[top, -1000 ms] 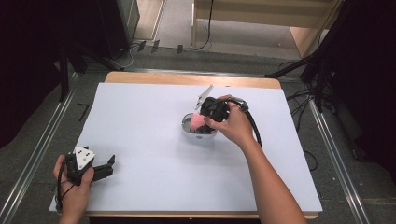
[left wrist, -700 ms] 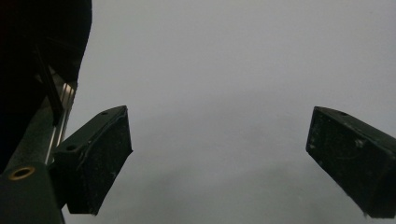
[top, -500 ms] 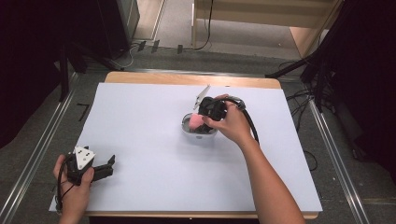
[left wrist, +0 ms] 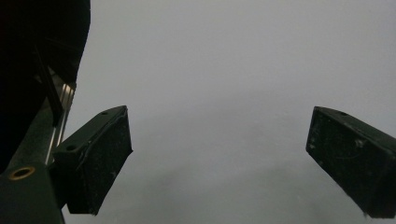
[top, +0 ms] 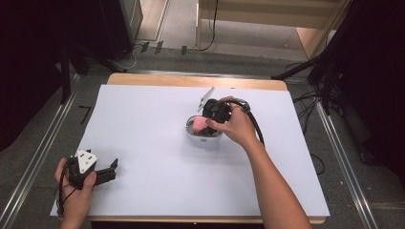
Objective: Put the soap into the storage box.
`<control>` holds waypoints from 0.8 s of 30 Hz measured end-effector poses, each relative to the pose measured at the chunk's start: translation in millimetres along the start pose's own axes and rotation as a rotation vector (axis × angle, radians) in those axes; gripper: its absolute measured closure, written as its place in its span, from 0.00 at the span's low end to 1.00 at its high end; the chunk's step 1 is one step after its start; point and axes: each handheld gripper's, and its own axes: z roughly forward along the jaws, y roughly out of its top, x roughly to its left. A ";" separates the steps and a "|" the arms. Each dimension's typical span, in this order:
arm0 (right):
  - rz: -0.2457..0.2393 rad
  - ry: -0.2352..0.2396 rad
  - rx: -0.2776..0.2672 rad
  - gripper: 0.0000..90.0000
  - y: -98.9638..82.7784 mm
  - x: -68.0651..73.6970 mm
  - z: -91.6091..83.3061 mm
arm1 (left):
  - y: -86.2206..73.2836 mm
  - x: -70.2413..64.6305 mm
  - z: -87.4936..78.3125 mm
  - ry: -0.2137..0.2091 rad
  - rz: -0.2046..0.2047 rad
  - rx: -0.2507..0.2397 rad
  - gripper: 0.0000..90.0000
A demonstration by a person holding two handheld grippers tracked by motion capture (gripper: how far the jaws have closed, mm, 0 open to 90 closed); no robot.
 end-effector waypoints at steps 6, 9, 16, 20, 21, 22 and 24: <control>0.025 -0.003 -0.047 0.38 -0.7 -1.0 -7.2 | 0.0 0.0 0.0 0.000 0.001 0.000 0.08; 0.034 -0.010 -0.060 0.38 -1.7 -0.6 -11.1 | 0.0 -0.3 0.2 0.000 0.001 -0.001 0.08; 0.062 -0.033 -0.075 0.35 -8.8 1.1 -17.6 | 0.0 -0.5 0.4 0.000 0.004 0.000 0.08; 0.075 -0.044 -0.094 0.33 -15.3 1.7 -20.6 | 0.0 -0.7 0.5 0.003 0.005 0.000 0.08; 0.079 -0.045 -0.102 0.32 -17.0 2.2 -21.6 | 0.0 -0.7 0.6 0.002 0.005 0.000 0.08; 0.089 -0.050 -0.106 0.31 -18.8 2.9 -23.1 | 0.0 -0.8 0.6 0.002 0.005 0.000 0.08; 0.103 -0.055 -0.120 0.29 -22.7 4.4 -25.7 | 0.0 -0.8 0.6 0.003 0.005 0.000 0.08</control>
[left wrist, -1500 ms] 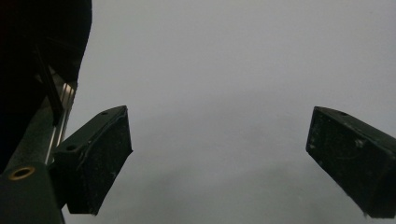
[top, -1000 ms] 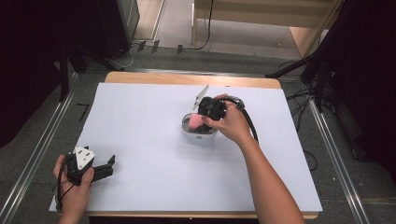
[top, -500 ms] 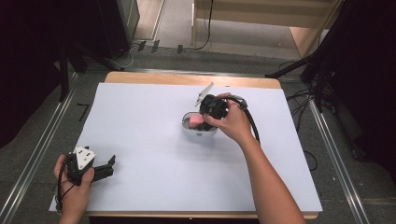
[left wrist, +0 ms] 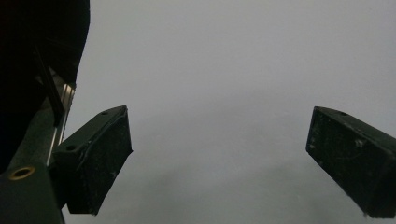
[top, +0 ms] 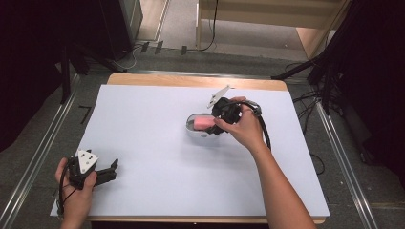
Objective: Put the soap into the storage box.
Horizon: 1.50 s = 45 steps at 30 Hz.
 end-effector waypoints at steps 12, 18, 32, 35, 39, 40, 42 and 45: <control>0.107 -0.038 -0.039 0.15 -28.2 9.7 -10.5 | 0.0 -0.2 0.2 0.001 -0.001 0.001 0.08; 0.160 -0.074 -0.051 0.14 -39.6 15.1 -13.6 | 0.0 -0.3 0.3 0.003 -0.001 0.001 0.08; 0.227 -0.126 -0.081 0.00 -66.8 24.7 -15.8 | 0.1 -0.5 0.1 0.004 0.003 0.003 0.08; 0.242 -0.126 -0.093 0.00 -72.8 25.9 -18.0 | 0.1 -0.7 0.2 0.005 0.002 0.003 0.08; 0.259 -0.132 -0.101 0.00 -80.9 26.5 -20.4 | 0.0 -0.9 0.2 0.006 0.002 0.002 0.08; 0.263 -0.137 -0.103 0.00 -83.0 26.6 -20.8 | 0.1 -0.9 0.3 0.006 0.003 0.002 0.08; 0.272 -0.137 -0.106 0.00 -87.2 27.0 -21.7 | 0.0 -1.1 0.3 0.007 0.003 0.002 0.08; 0.280 -0.140 -0.110 0.00 -91.4 27.7 -22.5 | 0.1 -1.1 0.3 0.007 0.004 0.003 0.08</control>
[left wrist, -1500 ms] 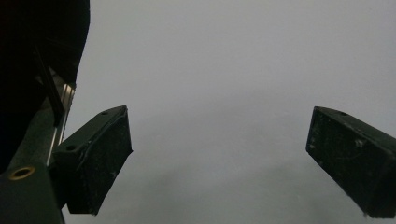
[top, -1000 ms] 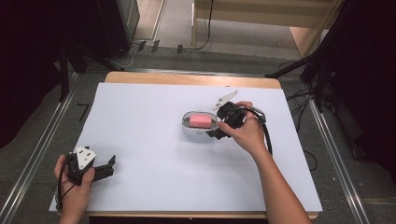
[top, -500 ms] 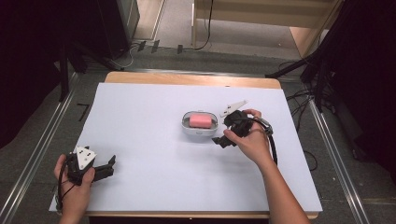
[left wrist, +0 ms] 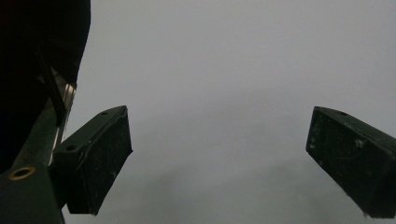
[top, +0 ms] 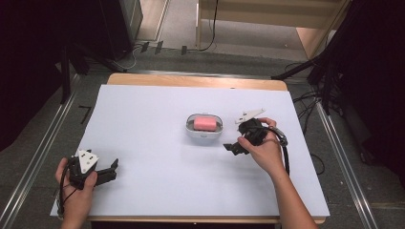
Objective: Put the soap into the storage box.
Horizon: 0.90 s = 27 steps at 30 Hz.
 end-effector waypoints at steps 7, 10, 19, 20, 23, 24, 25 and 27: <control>0.028 -0.013 -0.011 0.00 -15.2 -2.3 -5.3 | 0.0 -0.2 0.0 0.002 0.002 0.001 0.08; 0.028 -0.016 -0.014 0.00 -21.1 -3.8 -6.4 | 0.1 -0.3 -0.1 0.002 0.004 0.002 0.08; 0.046 -0.033 -0.025 0.00 -39.5 -6.0 -11.8 | 0.1 -0.3 -0.1 0.002 0.004 0.003 0.08; 0.049 -0.036 -0.027 0.00 -41.3 -6.2 -12.6 | 0.1 -0.3 -0.1 0.002 0.004 0.003 0.08; 0.058 -0.046 -0.033 0.00 -46.3 -6.3 -15.1 | 0.2 -0.4 -0.1 0.002 0.005 0.004 0.08; 0.059 -0.045 -0.033 0.00 -48.0 -6.3 -16.0 | 0.2 -0.3 -0.1 0.002 0.007 0.004 0.08; 0.065 -0.053 -0.033 0.00 -50.2 -6.0 -16.9 | 0.2 -0.3 0.0 0.003 0.007 0.003 0.08; 0.063 -0.054 -0.038 0.00 -54.2 -6.8 -18.3 | 0.2 -0.3 0.0 0.004 0.007 0.002 0.08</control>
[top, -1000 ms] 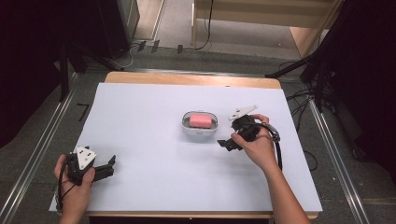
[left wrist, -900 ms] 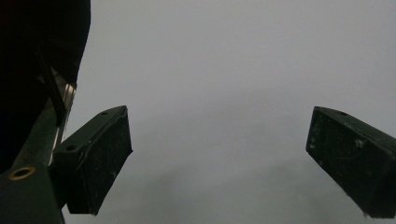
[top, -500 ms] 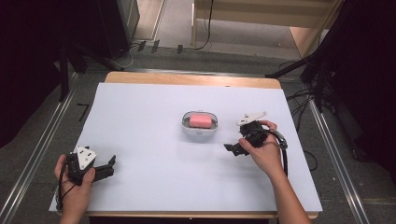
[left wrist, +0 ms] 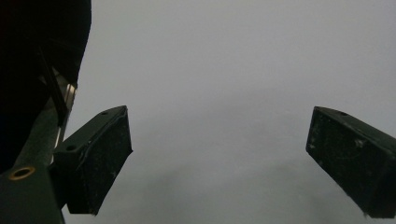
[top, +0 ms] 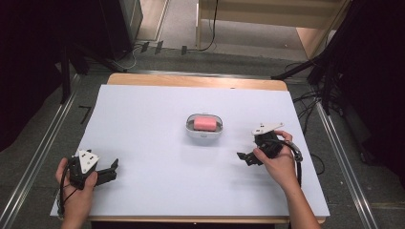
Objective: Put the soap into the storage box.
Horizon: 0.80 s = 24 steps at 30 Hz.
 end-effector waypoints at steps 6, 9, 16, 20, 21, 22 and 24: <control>0.022 -0.008 -0.011 0.00 -12.0 -2.1 -4.3 | 0.0 0.0 -0.1 0.001 0.002 0.001 0.08; 0.026 -0.014 -0.014 0.00 -16.9 -3.3 -6.0 | 0.0 -0.1 -0.1 0.001 0.003 0.001 0.08; 0.061 -0.030 -0.031 0.00 -33.7 -7.9 -12.1 | 0.0 -0.1 -0.1 0.001 0.003 0.001 0.08; 0.074 -0.036 -0.037 0.00 -39.6 -9.6 -14.6 | 0.0 -0.1 -0.1 0.001 0.003 0.002 0.08; 0.079 -0.037 -0.038 0.00 -41.6 -10.3 -15.6 | 0.0 -0.1 -0.1 0.001 0.003 0.001 0.08; 0.086 -0.046 -0.041 0.00 -45.4 -11.5 -16.8 | 0.0 -0.1 -0.1 0.001 0.003 0.001 0.08; 0.093 -0.045 -0.042 0.00 -48.2 -12.4 -18.2 | 0.0 -0.1 -0.1 0.002 0.002 0.001 0.08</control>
